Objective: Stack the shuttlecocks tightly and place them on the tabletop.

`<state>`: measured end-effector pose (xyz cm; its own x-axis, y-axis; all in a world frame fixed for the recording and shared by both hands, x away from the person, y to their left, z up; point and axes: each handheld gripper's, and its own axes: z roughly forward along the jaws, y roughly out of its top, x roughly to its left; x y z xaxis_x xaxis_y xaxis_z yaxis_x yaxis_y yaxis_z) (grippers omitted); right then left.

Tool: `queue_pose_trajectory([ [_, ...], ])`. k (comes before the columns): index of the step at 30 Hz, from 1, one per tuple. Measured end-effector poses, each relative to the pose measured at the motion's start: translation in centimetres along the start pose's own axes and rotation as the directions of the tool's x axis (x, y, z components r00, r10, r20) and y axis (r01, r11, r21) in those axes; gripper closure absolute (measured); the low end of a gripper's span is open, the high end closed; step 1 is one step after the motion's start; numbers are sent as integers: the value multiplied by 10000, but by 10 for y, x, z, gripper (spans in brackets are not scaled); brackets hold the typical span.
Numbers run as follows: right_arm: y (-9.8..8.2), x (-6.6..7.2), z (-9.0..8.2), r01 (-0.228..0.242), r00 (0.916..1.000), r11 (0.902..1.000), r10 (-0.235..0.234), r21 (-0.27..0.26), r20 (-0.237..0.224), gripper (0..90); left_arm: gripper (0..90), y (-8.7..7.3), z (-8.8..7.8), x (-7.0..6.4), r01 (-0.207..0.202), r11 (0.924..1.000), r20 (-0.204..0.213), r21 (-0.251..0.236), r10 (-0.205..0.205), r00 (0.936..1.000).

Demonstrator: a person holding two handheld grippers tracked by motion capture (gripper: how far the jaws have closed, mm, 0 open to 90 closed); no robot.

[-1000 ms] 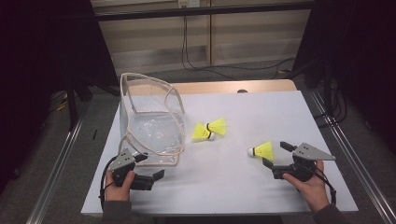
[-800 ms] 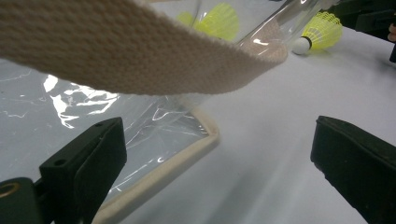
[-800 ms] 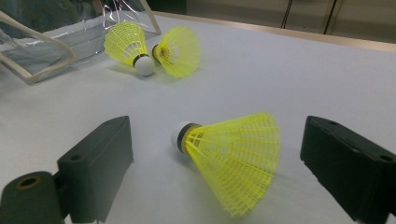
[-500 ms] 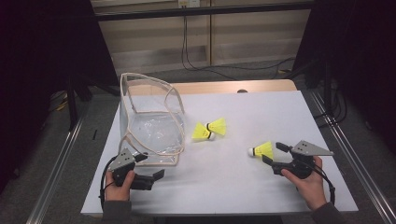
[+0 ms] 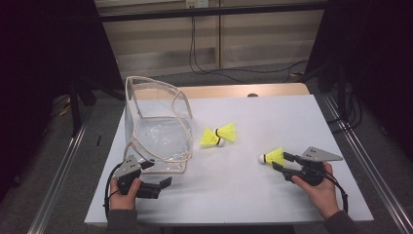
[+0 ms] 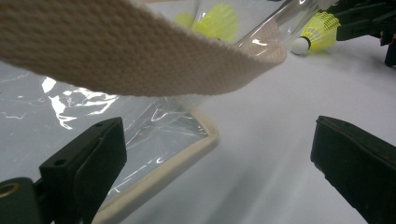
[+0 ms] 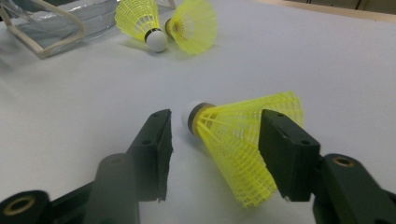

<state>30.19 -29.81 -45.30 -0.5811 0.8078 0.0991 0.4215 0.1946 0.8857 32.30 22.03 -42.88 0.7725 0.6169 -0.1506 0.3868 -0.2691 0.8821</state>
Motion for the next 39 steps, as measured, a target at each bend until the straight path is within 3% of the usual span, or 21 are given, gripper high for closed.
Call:
queue_pose_trajectory([
  [21,0,-2,8,160,9976,9978,-116,651,-682,871,36,0,1,-1,-43,10000,25,56,43,10000],
  [39,9,-4,7,-77,9961,9998,94,201,-876,891,36,0,1,-2,-53,10000,52,58,53,10000],
])
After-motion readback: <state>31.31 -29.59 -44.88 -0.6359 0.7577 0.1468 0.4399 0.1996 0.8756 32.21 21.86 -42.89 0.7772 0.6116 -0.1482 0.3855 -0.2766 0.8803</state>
